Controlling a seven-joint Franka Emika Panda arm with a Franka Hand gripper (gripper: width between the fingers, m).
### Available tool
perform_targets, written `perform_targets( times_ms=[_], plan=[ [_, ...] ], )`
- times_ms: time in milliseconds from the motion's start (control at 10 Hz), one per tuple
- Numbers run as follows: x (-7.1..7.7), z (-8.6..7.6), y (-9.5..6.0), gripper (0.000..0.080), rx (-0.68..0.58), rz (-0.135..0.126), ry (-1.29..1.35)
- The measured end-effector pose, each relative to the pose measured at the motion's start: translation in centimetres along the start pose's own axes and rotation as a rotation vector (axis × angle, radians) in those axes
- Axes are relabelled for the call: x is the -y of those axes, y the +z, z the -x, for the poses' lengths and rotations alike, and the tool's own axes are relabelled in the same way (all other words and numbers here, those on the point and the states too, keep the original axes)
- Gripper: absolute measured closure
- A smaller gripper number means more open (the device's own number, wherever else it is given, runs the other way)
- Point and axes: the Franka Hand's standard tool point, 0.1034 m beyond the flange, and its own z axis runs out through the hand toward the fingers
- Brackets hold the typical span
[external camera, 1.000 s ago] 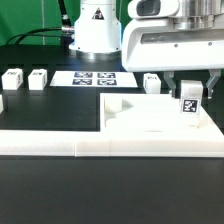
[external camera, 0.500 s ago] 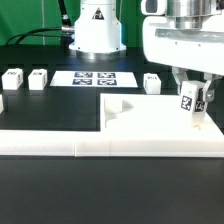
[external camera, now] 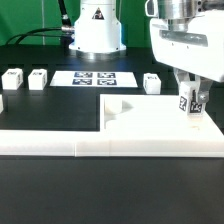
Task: Assemble square table
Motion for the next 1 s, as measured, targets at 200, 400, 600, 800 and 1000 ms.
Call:
perform_targets(
  times_ms=[200,400,600,800,1000],
  plan=[
    [0.0,-0.1,0.0,0.0281,-0.008,0.003,-0.187],
    [0.1,0.0,0.1,0.0162,-0.014,0.01,-0.556],
    [0.1,0.0,0.1,0.0152,-0.013,0.012,-0.687],
    [-0.1,-0.3,0.1,0.015,-0.021,0.034,-0.888],
    [0.4,-1.0,-0.6,0.015,-0.039,0.106,-1.226]
  ],
)
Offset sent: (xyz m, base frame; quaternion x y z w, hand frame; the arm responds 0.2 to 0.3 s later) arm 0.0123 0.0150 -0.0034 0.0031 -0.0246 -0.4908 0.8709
